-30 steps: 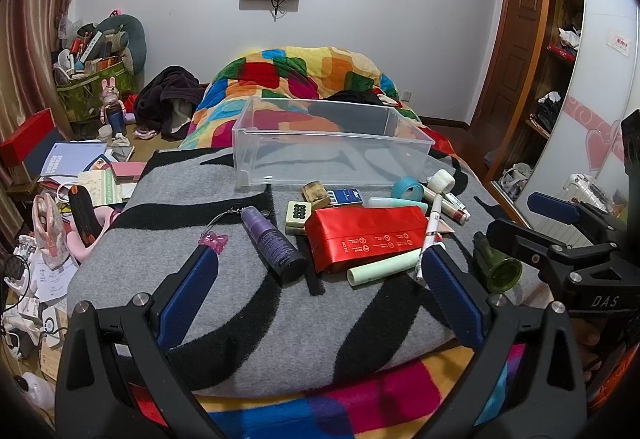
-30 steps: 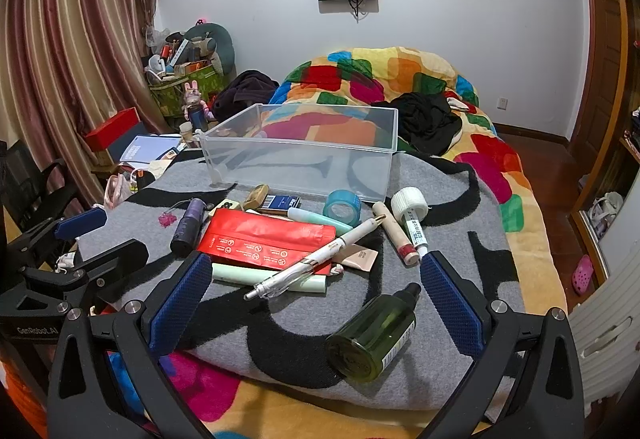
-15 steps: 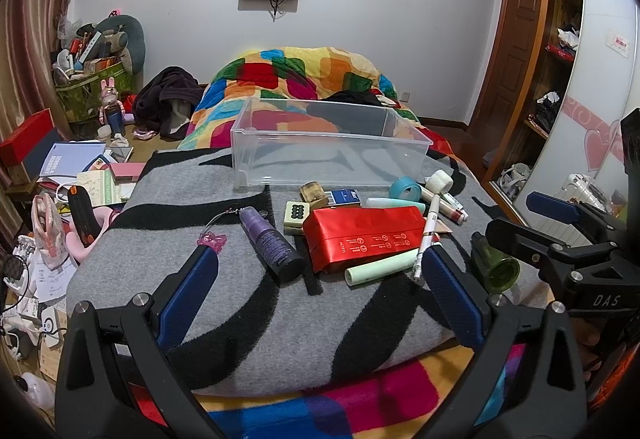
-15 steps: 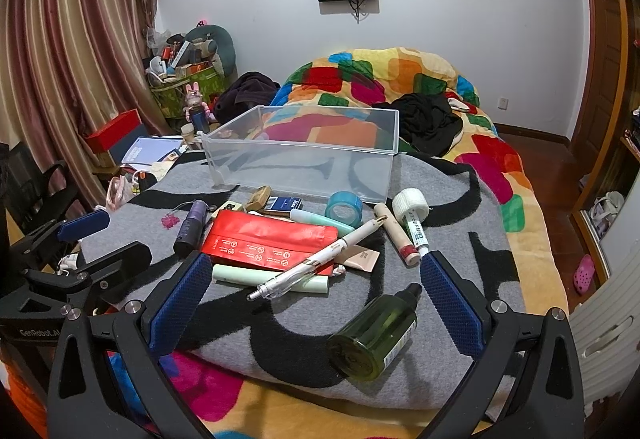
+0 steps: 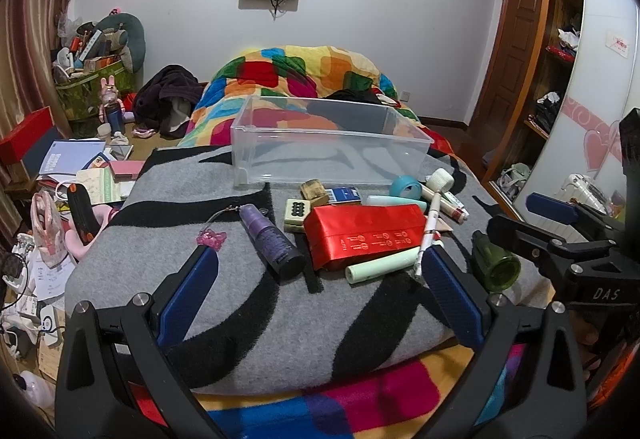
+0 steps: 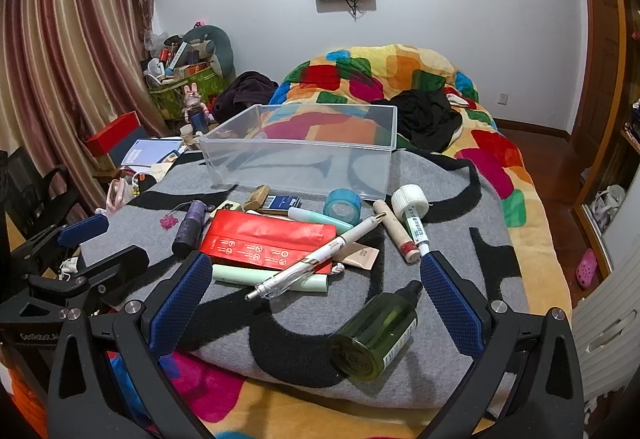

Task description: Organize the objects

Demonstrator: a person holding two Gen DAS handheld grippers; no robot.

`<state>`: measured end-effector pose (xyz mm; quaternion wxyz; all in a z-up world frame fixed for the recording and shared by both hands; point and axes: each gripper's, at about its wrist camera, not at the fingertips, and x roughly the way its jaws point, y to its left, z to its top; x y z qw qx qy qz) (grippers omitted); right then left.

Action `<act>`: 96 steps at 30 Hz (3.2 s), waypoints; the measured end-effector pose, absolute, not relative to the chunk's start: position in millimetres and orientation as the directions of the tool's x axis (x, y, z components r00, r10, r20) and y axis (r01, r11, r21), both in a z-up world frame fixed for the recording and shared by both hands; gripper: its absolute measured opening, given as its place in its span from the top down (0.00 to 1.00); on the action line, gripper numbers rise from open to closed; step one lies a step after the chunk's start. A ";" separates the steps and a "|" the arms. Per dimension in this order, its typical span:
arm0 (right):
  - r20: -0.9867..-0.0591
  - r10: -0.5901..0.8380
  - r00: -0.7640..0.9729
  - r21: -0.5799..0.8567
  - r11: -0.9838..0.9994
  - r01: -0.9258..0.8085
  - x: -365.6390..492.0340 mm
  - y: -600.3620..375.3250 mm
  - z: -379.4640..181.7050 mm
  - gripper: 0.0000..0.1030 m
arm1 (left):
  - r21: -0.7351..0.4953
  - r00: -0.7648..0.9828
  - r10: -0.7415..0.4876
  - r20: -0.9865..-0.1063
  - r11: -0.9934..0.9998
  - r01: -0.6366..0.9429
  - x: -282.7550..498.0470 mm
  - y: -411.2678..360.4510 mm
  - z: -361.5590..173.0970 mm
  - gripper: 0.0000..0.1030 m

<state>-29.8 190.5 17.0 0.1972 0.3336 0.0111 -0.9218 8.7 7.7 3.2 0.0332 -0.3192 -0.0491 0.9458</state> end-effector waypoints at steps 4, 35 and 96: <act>-0.620 -0.342 -0.706 0.116 -0.930 0.349 -33.5 198.5 13.2 0.00 | -0.129 -0.793 0.081 -0.604 -0.992 -0.003 6.2 -1.0 0.4 0.04; -0.756 -0.305 -0.579 0.237 -0.952 0.193 -58.5 248.3 -51.0 0.63 | -0.147 -0.668 0.031 -0.743 -0.982 0.118 -71.3 -26.0 -56.9 0.75; -0.801 -0.312 -0.510 0.074 -0.898 0.434 -247.0 133.0 -12.0 0.63 | -0.130 -0.621 0.146 -0.770 -0.989 -0.071 -213.2 0.4 -5.6 0.75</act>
